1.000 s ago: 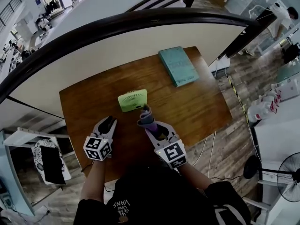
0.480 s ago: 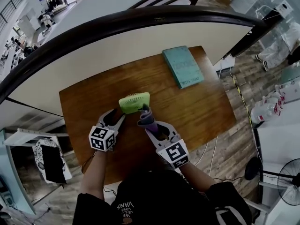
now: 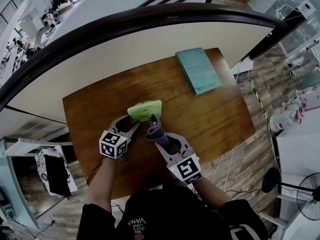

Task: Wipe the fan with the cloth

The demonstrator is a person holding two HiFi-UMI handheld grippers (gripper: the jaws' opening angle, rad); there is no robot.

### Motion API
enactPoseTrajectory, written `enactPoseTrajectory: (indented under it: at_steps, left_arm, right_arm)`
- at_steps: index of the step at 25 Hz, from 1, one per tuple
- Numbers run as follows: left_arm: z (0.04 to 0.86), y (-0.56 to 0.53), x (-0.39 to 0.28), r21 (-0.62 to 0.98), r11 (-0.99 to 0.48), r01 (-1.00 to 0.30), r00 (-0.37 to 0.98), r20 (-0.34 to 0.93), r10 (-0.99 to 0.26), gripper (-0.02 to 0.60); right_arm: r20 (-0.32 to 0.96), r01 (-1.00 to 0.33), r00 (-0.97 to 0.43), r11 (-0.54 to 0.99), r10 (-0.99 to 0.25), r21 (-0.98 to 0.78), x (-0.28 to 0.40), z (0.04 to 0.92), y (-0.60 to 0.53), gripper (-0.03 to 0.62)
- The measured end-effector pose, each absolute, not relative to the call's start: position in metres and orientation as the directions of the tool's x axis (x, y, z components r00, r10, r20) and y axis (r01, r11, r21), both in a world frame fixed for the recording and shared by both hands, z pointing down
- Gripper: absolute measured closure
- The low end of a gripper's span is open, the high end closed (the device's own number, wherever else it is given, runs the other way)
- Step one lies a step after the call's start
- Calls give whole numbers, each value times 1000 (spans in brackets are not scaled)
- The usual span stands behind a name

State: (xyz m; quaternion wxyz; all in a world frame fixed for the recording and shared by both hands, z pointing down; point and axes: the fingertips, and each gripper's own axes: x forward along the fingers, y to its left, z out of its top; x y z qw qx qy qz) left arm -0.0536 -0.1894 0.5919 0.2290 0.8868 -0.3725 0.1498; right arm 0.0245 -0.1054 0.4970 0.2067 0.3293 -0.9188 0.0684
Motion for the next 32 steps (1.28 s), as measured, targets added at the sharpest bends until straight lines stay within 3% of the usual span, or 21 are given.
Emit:
enactPoseTrajectory:
  at_steps: [4,9,10,15,24,32]
  left_arm:
    - [592,-193,-56,296,-598,-745,663,432,-612,403]
    - [595,-192,-57,273,-589,-760,643,444,-624,438]
    - [595,-190,-56,275,-591,-759,645,443,-622,469]
    - [596,-184,-52,292,-599,-745,662,434,-612,486]
    - [597,-178,-47,289,-622,-728,679,430,-595,497]
    - [596,-176,-42,275,-653,-705,699,420,-578,508]
  right_arm:
    - [426,-640,-690,768,-586,20,27,497,-107,491]
    - [414,-665,-675,747,-611,18,25,496,-111,491]
    - [413,-666,-674,745,-612,17,24,497,-112,491]
    - [408,-646,-688,763,-600,31,14,493,-116,491]
    - [393,-478,-802,878,-450,30,-21,495,-114,491]
    - [435,-444,-814,895,-385,-38,-33,513,-132,491]
